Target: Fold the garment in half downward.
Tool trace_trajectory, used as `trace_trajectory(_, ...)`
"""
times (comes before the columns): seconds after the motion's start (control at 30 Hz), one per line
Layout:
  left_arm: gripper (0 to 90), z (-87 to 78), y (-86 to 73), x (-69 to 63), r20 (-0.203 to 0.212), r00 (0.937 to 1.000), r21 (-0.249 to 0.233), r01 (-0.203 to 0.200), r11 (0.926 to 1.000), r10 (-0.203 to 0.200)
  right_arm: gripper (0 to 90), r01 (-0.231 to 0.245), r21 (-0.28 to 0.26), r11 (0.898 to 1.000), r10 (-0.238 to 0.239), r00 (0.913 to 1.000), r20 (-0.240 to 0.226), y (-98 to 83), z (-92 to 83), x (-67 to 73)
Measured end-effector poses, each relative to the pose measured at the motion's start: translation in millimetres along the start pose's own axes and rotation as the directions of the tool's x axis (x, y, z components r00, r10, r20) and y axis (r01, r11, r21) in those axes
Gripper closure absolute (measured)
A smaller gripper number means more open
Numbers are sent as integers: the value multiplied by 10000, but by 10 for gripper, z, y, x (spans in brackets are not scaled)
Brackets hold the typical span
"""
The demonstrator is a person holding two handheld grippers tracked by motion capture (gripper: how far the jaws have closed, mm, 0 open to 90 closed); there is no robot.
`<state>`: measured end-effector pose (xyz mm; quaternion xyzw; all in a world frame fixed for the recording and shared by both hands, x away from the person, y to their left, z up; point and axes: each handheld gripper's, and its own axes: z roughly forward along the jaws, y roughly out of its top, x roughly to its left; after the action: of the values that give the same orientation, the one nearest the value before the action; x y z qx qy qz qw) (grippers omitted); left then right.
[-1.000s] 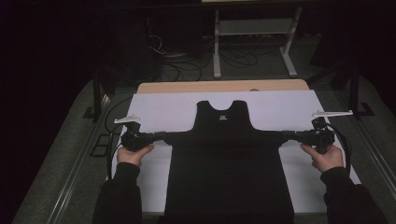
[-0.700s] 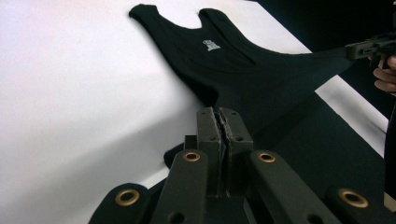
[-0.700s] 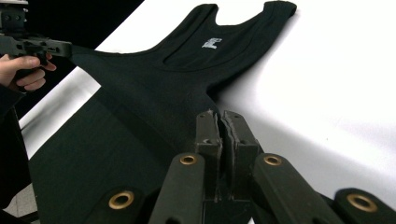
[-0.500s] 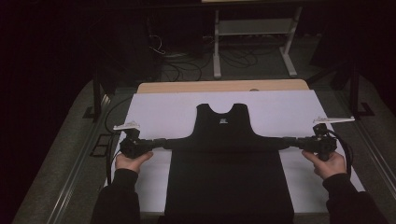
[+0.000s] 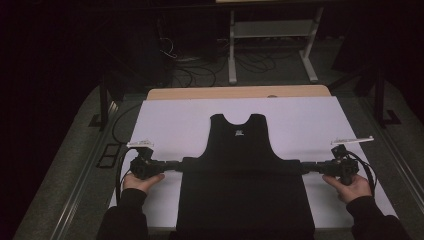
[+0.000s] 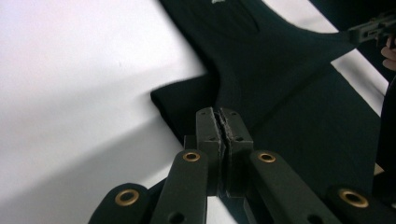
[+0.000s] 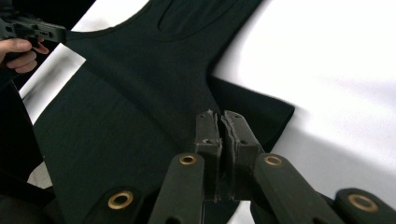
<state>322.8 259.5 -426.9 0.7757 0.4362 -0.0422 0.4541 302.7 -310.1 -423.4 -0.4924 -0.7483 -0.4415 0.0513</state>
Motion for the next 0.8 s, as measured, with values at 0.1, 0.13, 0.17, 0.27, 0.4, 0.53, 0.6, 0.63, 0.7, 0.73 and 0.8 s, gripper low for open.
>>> trace_trajectory(0.1, 867, 13, -30, -10, 24, 10000, 201, 30, 9998, -30, 835, -54, 216, 9998, 53, 10000, 40, -35, 23, -6)
trace_trajectory(0.13, 867, 16, -40, -13, 27, 10000, 229, 43, 9997, -44, 836, -79, 253, 9996, 78, 10000, 50, -45, 26, -8)
trace_trajectory(0.17, 867, 18, -49, -13, 41, 10000, 302, 47, 9995, -48, 835, -180, 305, 9994, 179, 9998, 29, -55, 24, -6)
trace_trajectory(0.27, 866, 30, -72, -14, 60, 9999, 466, 92, 9989, -95, 835, -184, 335, 9993, 184, 9998, 13, -77, 23, -17)
trace_trajectory(0.4, 866, 39, -89, -19, 56, 9999, 560, 119, 9984, -122, 834, -260, 526, 9983, 258, 9997, 44, -104, 38, -18)
trace_trajectory(0.53, 865, 40, -103, -15, 39, 9999, 657, 109, 9978, -112, 834, -346, 674, 9971, 342, 9994, 61, -125, 45, -26)
trace_trajectory(0.6, 866, 40, -110, -16, 23, 9999, 680, 164, 9976, -166, 834, -429, 748, 9963, 426, 9991, 63, -139, 44, -26)
trace_trajectory(0.63, 866, 40, -114, -15, 15, 9999, 707, 170, 9974, -171, 834, -427, 749, 9963, 423, 9991, 67, -144, 48, -27)
trace_trajectory(0.7, 866, 40, -120, -18, -9, 9999, 758, 163, 9970, -163, 834, -462, 802, 9957, 458, 9989, 73, -156, 50, -26)
trace_trajectory(0.73, 866, 39, -123, -20, -9, 9999, 771, 160, 9969, -160, 834, -514, 865, 9949, 511, 9987, 64, -162, 48, -23)
trace_trajectory(0.8, 865, 37, -128, -20, -3, 9999, 802, 133, 9967, -133, 834, -517, 883, 9948, 511, 9987, 87, -173, 51, -21)
